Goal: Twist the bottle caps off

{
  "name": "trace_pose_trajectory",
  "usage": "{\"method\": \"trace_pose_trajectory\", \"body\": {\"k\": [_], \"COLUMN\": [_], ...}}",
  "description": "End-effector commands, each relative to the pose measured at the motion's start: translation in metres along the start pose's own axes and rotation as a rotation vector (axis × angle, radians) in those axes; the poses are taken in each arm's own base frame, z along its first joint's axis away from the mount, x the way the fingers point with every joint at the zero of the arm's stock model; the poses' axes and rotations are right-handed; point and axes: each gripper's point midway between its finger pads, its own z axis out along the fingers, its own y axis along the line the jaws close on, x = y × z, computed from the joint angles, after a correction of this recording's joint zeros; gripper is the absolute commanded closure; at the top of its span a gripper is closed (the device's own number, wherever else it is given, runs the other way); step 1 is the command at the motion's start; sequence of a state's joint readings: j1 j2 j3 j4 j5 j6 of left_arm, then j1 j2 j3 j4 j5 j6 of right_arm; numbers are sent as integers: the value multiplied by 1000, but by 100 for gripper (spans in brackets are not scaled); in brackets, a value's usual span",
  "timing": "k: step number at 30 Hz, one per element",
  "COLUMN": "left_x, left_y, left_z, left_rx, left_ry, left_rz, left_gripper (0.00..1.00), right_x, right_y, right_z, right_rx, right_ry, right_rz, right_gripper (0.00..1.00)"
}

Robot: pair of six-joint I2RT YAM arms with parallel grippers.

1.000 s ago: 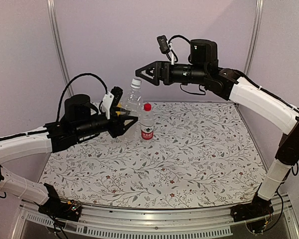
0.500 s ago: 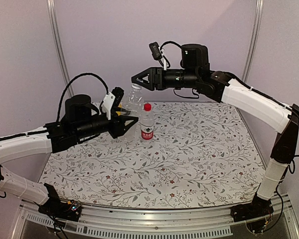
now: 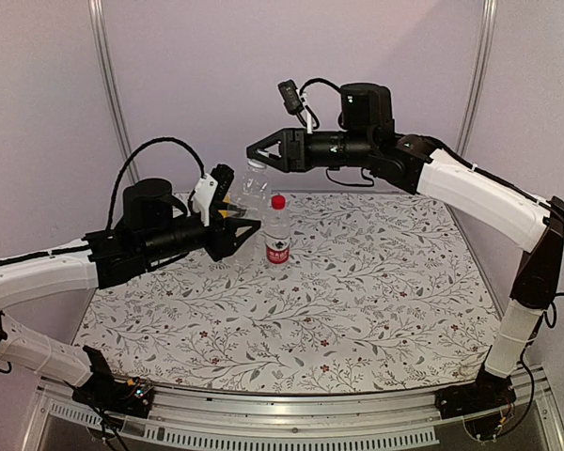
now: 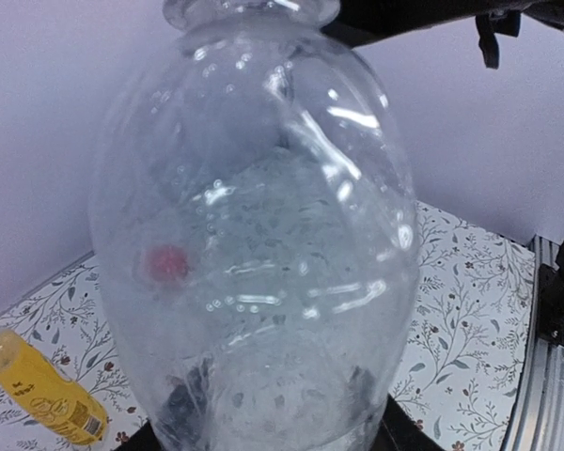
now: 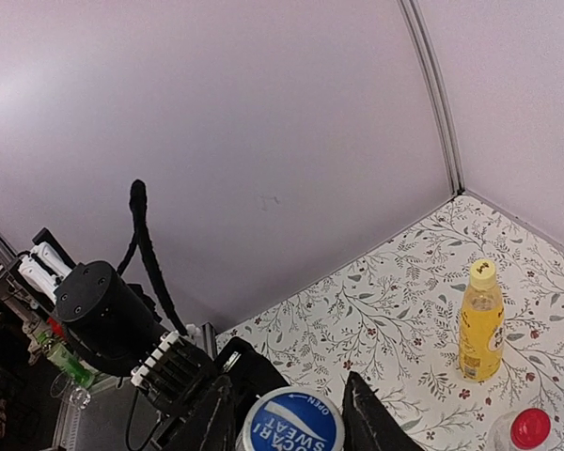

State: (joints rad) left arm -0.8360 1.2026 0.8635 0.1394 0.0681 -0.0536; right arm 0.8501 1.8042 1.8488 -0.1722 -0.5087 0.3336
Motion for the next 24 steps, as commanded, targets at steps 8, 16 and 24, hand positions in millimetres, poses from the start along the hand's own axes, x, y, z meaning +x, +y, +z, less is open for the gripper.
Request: {"method": "trace_pose_trajectory", "body": {"k": [8,16,24], "left_x": [-19,-30,-24], "left_y": [-10,-107,-139], "left_z": [-5,-51,-74], "left_rx": [38,659,966], "left_ry": [-40,-144,-128], "left_rz": [22,79,40], "left_gripper": [52,49,51], "right_x": [-5,23,31], "right_y": [12,65,95], "right_z": [1,-44,-75], "right_rx": [-45,-526,-790], "right_ry": [-6,77,83], "right_rz": [-73,-397,-472], "right_gripper": [88,92,85]}}
